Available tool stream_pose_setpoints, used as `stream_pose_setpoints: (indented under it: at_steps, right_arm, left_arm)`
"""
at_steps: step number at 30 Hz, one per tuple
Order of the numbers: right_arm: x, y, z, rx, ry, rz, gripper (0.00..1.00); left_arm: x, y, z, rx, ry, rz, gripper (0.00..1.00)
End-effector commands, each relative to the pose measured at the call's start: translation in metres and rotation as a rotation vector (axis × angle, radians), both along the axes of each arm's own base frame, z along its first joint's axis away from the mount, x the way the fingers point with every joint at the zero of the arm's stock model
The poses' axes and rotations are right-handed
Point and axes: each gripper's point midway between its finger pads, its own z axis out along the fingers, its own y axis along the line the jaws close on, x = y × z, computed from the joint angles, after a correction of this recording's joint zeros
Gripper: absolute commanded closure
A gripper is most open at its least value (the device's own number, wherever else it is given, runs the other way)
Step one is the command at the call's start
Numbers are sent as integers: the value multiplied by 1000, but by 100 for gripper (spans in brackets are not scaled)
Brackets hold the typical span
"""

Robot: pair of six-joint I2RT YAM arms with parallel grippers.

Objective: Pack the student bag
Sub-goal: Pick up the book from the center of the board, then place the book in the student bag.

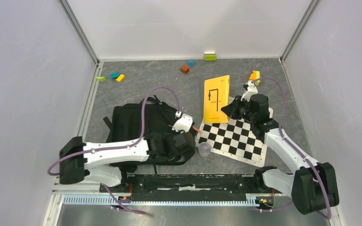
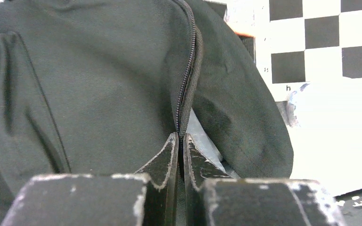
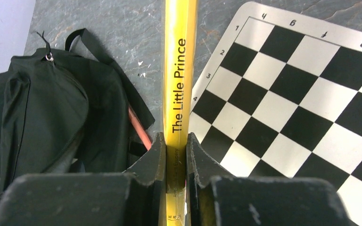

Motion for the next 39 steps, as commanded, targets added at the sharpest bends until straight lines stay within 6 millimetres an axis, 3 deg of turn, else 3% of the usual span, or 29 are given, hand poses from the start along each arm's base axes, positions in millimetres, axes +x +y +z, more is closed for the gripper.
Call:
stream_pose_setpoints:
  at_steps: [1, 8, 13, 18, 29, 39]
  right_arm:
    - [7, 16, 66, 63, -168, 92, 100]
    - [-30, 65, 74, 207, -72, 261, 100]
    - [-65, 96, 71, 323, -39, 309, 100]
    - [-90, 116, 75, 366, -2, 385, 100]
    - [-137, 145, 90, 456, 55, 494, 100]
    - [-157, 166, 57, 461, 147, 470, 100]
  left_arm:
    - [8, 13, 45, -135, -94, 80, 97]
    - [9, 45, 109, -319, -205, 106, 98]
    - [4, 69, 133, -399, -259, 79, 98]
    - [-3, 93, 145, -440, -286, 78, 98]
    - [-4, 105, 161, -455, -351, 33, 98]
    - [-5, 113, 170, -482, -375, 34, 98]
